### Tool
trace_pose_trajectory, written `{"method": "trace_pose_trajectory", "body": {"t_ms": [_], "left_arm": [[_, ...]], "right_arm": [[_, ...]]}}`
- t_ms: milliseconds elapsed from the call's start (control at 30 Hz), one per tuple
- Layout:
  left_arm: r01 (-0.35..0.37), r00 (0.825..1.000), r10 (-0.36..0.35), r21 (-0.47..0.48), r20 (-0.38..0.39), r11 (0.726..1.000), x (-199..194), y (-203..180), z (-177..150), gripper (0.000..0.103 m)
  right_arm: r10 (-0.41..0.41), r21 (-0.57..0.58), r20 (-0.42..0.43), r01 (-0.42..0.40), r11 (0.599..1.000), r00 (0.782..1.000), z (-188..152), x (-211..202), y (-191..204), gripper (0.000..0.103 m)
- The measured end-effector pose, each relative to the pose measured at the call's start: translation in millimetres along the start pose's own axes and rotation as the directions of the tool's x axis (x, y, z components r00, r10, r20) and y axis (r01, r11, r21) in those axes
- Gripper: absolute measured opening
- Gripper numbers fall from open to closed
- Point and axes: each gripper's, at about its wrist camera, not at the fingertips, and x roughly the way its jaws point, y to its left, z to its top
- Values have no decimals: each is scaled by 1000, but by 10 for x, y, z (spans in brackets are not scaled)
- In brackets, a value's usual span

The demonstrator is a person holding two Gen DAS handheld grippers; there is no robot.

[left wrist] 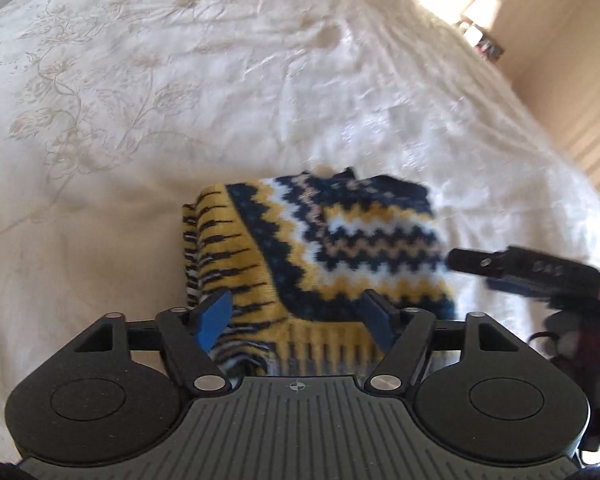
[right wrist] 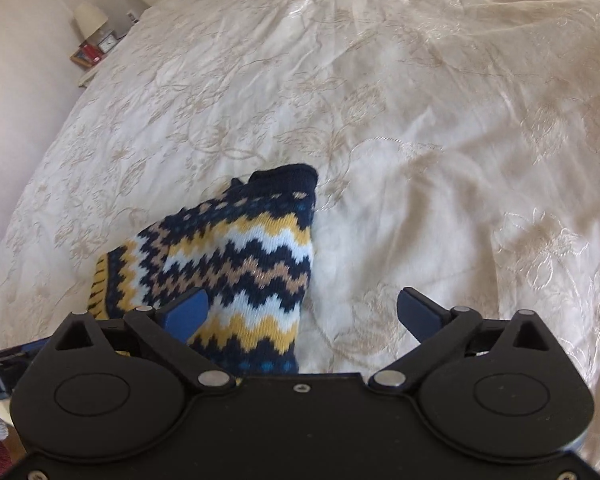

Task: Fold small clothes

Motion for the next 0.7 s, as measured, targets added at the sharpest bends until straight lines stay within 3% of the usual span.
{"method": "trace_pose_trajectory", "body": {"t_ms": [133, 167, 300, 533, 700], "left_arm": [[-102, 992, 104, 31, -66, 994, 144, 204, -74, 74], [-107, 991, 109, 28, -82, 994, 184, 259, -96, 82], [-92, 989, 92, 3, -113, 996, 231, 409, -160, 95], [-64, 990, 66, 23, -124, 998, 231, 448, -144, 96], [-69, 994, 75, 76, -84, 995, 52, 434, -191, 96]], "right_arm": [[-91, -22, -50, 90, 996, 995, -22, 212, 30, 102], [-111, -34, -62, 109, 993, 992, -46, 267, 39, 102], [-155, -70, -91, 149, 986, 984, -120, 420, 89, 102], [-201, -102, -60, 194, 976, 978, -152, 400, 196, 102], [-154, -114, 30, 156, 981, 988, -319, 118, 300, 102]]}}
